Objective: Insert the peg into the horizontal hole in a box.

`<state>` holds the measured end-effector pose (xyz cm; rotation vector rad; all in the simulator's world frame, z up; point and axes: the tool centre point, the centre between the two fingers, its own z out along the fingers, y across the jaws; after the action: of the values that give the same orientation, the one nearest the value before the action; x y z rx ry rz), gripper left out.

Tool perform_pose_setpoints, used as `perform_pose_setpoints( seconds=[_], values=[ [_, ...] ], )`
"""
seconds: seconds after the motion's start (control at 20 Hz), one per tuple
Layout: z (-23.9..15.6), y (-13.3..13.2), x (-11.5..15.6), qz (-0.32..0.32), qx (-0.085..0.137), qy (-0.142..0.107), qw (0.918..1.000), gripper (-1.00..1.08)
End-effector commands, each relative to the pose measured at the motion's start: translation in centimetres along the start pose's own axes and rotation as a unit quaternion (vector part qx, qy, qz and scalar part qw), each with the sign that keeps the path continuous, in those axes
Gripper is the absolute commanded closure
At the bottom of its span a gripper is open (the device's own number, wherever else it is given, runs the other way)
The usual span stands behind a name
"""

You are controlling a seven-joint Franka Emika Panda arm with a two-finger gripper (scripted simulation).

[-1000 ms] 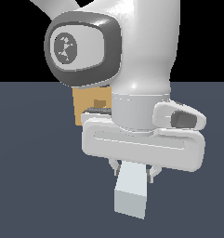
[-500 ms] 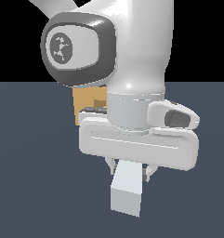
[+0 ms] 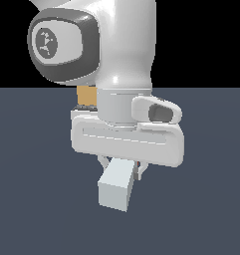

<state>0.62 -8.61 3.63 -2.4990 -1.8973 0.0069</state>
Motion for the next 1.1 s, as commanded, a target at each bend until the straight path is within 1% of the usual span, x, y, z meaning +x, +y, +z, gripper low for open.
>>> perform_pose_setpoints(
  seconds=[0.0,0.6,0.85,1.05],
  values=[
    [-0.8,-1.2,0.6,0.003,-0.003,0.001,1.0000,1.08],
    [-4.0,-9.1,3.8,0.022,-0.003,0.001,0.9998,1.08],
    [-5.1,-11.5,4.9,0.028,-0.003,0.001,0.9996,1.08],
    [-5.7,-12.7,5.6,0.031,-0.003,0.001,0.9995,1.08]
  ],
)
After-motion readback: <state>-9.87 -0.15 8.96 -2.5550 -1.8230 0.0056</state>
